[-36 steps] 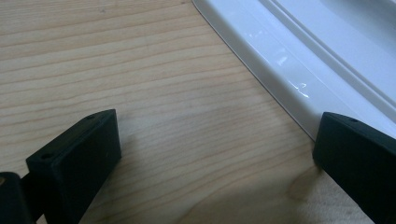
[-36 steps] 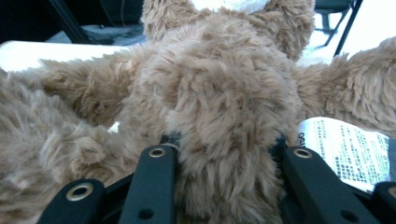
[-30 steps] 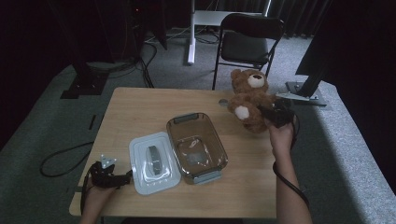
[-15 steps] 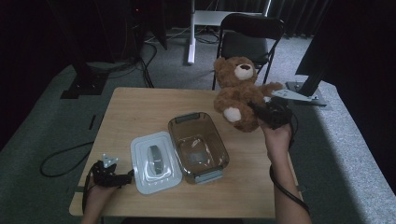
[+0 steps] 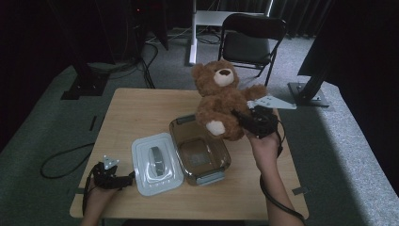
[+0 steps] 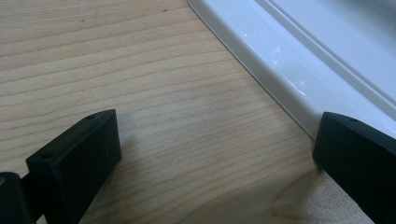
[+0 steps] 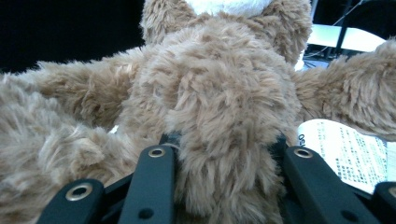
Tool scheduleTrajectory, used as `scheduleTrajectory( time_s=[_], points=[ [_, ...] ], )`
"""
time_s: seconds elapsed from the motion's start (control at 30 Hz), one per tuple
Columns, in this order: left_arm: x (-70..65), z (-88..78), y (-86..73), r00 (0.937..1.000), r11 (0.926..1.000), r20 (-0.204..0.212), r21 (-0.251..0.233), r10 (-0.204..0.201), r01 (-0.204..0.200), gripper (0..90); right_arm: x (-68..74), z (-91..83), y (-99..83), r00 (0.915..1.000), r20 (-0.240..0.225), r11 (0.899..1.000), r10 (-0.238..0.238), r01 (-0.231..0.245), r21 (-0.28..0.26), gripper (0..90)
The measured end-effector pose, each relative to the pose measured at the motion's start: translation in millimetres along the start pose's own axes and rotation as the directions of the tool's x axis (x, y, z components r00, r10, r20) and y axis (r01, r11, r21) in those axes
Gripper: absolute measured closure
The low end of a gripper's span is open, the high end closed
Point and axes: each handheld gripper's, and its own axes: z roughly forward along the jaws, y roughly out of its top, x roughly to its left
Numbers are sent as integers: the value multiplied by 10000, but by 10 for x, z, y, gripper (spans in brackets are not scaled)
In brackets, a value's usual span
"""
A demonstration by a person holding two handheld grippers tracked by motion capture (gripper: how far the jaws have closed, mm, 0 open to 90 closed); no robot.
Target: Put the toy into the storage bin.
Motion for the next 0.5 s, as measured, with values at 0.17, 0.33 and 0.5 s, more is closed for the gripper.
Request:
scheduleTrajectory(
  time_s=[0.17, 0.33, 0.5],
  points=[
    [0, 0, 0, 10000, 10000, 5, -5, -3, 3, 16, 155, 119, -73, 9990, -444, 9999, 33, -27, 143, 670],
    [1, 0, -1, 10000, 10000, 3, -15, 14, -14, 16, 328, 239, -163, 9965, -834, 9990, -108, 143, 414, 670],
    [3, -3, -3, 10000, 10000, 27, -6, 65, -65, 16, 471, 309, -273, 9930, -1170, 9975, -175, 253, 656, 670]
  ],
)
